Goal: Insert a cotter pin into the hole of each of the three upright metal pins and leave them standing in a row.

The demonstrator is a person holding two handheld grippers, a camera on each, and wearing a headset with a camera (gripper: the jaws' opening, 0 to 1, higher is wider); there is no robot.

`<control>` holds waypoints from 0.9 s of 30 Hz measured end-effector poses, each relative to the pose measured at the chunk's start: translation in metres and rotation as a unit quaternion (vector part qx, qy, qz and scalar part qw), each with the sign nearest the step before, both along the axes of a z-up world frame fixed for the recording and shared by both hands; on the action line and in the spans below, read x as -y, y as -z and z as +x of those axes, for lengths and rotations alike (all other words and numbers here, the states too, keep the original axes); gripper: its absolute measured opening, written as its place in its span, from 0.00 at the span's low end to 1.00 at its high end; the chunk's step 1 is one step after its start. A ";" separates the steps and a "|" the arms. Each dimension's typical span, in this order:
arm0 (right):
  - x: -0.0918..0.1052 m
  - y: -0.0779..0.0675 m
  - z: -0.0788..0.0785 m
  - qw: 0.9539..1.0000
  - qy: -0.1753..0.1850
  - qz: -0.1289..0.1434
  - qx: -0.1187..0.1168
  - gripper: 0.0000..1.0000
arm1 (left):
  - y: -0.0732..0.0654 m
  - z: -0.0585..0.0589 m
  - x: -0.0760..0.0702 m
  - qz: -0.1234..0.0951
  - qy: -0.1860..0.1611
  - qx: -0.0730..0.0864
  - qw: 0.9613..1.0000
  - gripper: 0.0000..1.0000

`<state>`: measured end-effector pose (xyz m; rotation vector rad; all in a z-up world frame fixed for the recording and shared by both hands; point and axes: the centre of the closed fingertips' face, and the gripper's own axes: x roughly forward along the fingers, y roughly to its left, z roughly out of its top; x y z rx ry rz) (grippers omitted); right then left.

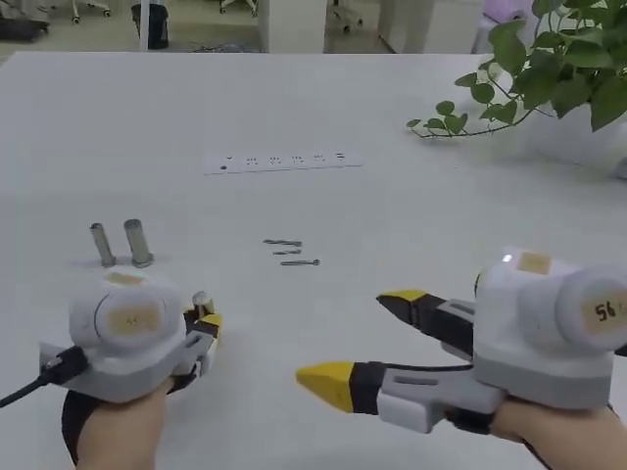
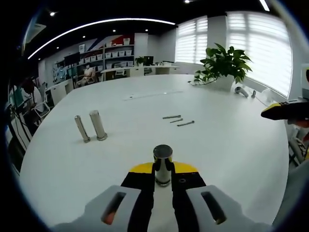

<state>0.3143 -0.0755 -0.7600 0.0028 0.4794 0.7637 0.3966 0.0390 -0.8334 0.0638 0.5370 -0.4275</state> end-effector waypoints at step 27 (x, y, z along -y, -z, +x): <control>0.006 0.005 -0.003 1.000 0.000 0.000 -0.012 0.75 | 0.005 -0.007 0.011 0.038 0.017 0.005 0.999 0.15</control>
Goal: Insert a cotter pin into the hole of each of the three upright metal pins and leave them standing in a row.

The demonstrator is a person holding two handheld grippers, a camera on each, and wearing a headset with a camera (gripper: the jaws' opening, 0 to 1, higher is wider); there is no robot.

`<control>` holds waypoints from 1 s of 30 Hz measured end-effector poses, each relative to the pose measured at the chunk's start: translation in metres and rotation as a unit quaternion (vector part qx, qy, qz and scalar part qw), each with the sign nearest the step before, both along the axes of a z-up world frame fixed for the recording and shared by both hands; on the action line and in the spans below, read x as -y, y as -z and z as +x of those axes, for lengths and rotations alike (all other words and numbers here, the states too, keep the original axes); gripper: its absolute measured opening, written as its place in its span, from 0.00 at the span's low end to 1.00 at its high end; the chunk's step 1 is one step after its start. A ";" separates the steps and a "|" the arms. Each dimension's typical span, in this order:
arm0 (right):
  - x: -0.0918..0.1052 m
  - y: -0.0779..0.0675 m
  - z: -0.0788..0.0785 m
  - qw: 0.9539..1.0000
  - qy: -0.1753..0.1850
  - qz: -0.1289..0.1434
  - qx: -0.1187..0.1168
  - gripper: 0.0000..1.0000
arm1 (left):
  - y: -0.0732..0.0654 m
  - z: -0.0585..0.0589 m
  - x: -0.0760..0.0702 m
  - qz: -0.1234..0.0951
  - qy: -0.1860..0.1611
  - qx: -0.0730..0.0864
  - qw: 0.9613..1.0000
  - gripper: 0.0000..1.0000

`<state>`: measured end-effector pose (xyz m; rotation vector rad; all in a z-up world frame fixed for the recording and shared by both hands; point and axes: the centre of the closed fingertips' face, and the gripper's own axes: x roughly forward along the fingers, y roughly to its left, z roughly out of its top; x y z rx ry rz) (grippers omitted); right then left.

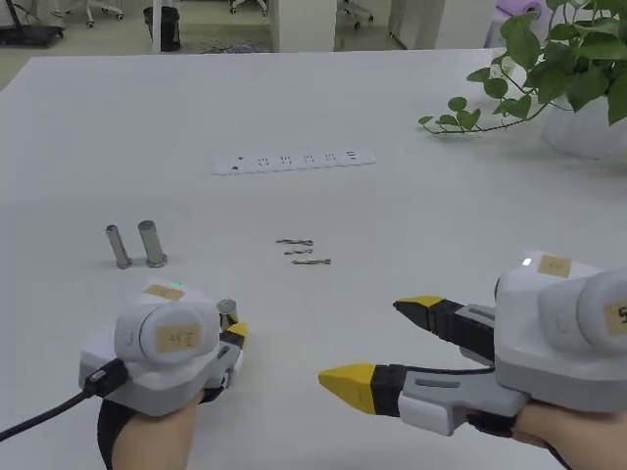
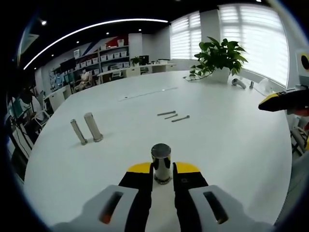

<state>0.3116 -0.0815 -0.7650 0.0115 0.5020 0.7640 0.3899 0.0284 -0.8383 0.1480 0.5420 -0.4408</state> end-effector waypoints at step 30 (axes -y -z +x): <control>0.022 0.005 0.068 0.998 -0.039 -0.042 -0.029 0.53 | -0.038 -0.015 -0.003 -0.083 0.043 0.021 0.995 0.65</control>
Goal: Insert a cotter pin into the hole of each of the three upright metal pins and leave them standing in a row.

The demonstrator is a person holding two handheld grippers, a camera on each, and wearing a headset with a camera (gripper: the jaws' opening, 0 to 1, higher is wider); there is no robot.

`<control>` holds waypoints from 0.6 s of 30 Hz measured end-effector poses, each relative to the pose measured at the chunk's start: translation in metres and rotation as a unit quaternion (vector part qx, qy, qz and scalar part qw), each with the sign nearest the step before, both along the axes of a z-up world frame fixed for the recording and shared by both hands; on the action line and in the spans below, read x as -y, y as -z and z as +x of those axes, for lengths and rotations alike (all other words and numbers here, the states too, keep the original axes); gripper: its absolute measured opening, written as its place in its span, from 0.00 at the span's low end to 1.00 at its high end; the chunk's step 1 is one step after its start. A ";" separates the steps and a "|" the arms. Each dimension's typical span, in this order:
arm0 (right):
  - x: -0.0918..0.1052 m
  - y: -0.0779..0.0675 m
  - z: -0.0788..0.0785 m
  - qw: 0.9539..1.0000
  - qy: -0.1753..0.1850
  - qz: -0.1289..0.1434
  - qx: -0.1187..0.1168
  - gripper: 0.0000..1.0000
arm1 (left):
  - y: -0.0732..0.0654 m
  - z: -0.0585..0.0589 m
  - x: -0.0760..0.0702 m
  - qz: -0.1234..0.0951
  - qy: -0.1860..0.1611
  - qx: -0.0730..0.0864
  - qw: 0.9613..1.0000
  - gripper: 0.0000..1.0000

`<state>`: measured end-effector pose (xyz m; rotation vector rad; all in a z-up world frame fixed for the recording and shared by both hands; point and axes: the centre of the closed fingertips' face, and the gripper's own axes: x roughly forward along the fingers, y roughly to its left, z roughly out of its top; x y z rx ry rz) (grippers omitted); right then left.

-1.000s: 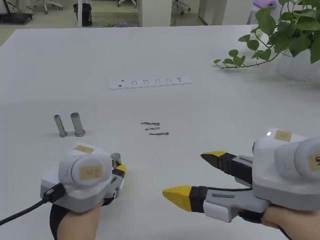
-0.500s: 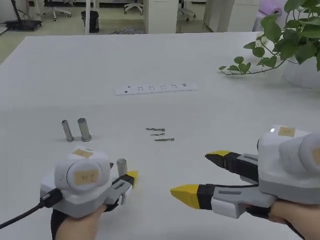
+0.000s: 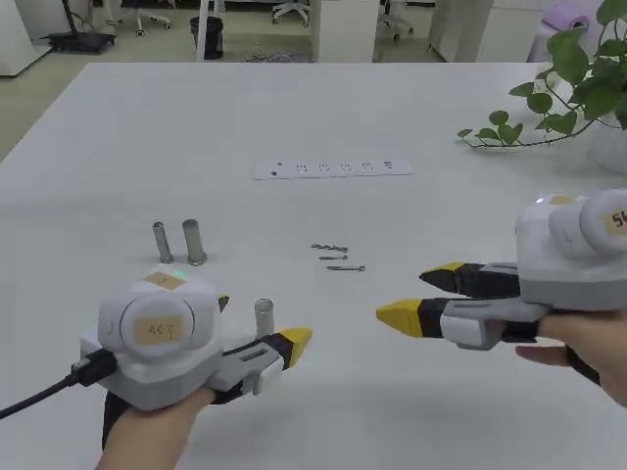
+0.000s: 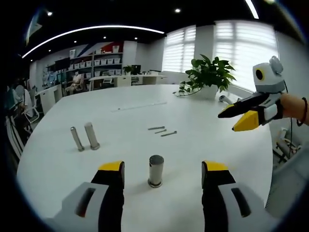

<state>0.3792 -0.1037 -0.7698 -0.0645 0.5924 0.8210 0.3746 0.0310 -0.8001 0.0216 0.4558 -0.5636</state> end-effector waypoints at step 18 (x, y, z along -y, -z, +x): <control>-0.004 0.034 0.052 0.994 -0.065 -0.088 0.005 0.35 | -0.011 -0.012 0.004 0.005 0.050 0.012 0.999 0.90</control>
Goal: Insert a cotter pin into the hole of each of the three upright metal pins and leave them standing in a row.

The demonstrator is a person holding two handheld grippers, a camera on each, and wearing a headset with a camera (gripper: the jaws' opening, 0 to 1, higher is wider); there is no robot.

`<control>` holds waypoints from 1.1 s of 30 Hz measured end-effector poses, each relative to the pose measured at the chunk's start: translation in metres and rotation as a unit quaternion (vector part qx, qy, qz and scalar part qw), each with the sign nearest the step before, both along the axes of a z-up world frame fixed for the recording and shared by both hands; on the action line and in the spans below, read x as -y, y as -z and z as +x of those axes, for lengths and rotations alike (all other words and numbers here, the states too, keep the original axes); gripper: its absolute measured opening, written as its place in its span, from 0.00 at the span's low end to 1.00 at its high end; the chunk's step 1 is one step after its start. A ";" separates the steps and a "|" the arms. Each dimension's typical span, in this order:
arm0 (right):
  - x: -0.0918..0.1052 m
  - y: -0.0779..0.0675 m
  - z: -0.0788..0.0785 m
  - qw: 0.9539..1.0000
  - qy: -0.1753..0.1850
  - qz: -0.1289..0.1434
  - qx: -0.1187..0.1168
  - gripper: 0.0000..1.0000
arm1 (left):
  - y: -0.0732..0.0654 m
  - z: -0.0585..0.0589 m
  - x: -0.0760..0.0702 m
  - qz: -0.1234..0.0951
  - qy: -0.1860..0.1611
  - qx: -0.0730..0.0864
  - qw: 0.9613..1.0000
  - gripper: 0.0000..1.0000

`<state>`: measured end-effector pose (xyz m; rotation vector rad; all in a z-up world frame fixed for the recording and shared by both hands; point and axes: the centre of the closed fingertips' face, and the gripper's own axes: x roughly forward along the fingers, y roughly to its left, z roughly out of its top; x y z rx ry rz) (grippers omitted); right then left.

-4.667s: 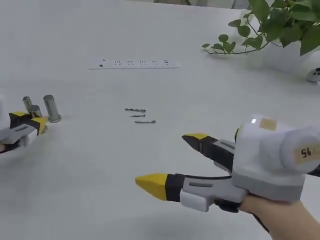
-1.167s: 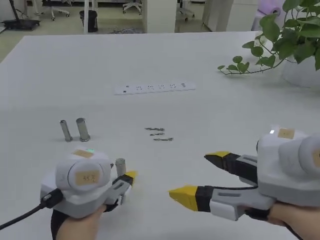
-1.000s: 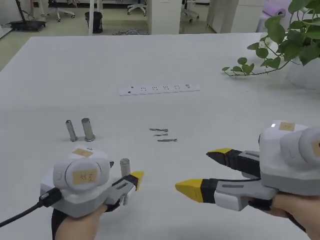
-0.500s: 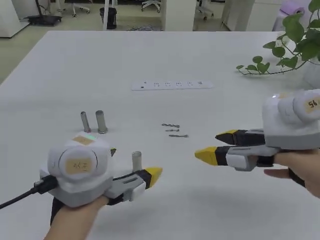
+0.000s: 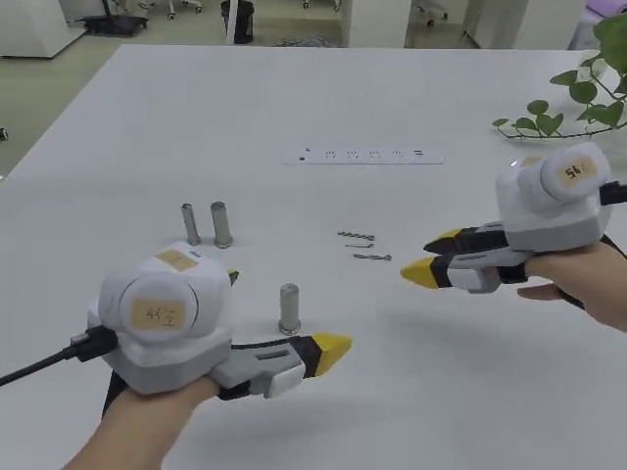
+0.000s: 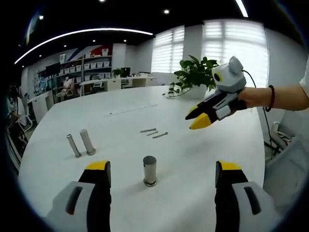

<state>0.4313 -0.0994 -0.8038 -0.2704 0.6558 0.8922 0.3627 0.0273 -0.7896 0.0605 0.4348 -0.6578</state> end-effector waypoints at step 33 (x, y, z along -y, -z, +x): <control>-0.016 0.051 0.054 0.987 -0.115 -0.113 -0.015 0.20 | -0.004 -0.006 -0.010 -0.004 0.014 0.009 1.000 0.87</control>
